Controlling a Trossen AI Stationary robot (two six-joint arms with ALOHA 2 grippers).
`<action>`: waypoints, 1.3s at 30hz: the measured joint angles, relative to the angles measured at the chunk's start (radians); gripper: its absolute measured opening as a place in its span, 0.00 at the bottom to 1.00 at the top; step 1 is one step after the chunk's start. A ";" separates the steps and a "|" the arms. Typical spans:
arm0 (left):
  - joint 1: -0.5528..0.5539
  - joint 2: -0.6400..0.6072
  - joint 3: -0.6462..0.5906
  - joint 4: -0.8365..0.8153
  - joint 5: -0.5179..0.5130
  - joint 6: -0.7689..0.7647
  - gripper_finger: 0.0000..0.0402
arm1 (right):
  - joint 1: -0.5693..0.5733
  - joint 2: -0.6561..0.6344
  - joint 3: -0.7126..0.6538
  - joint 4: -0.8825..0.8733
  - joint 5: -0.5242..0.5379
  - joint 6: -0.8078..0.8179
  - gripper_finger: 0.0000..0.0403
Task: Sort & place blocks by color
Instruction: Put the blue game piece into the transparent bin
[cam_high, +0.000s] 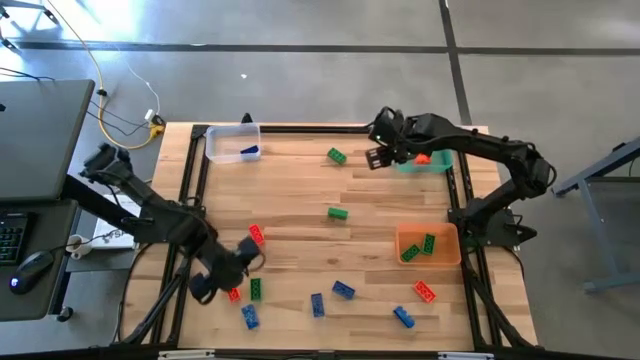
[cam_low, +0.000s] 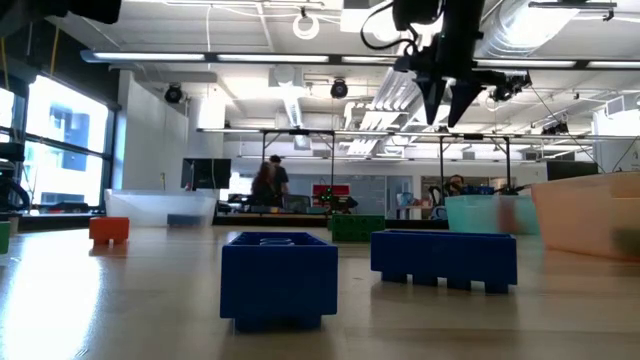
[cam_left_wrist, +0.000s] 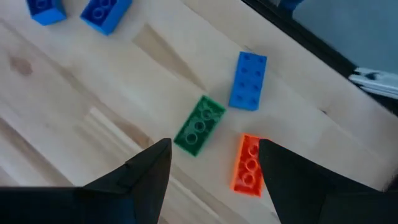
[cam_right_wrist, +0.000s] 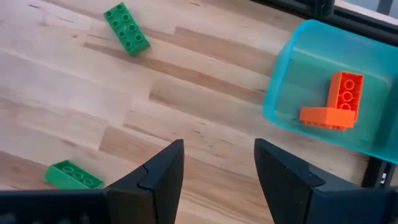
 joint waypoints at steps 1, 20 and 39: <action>-0.012 0.017 0.000 0.011 -0.011 0.000 0.57 | 0.009 0.000 0.000 0.000 0.009 0.013 0.45; -0.147 0.277 0.000 0.267 -0.021 -0.107 0.57 | 0.049 0.000 0.000 0.011 0.061 0.035 0.45; -0.180 0.458 0.000 0.344 -0.042 -0.157 0.57 | 0.049 0.001 0.000 0.028 0.051 0.030 0.45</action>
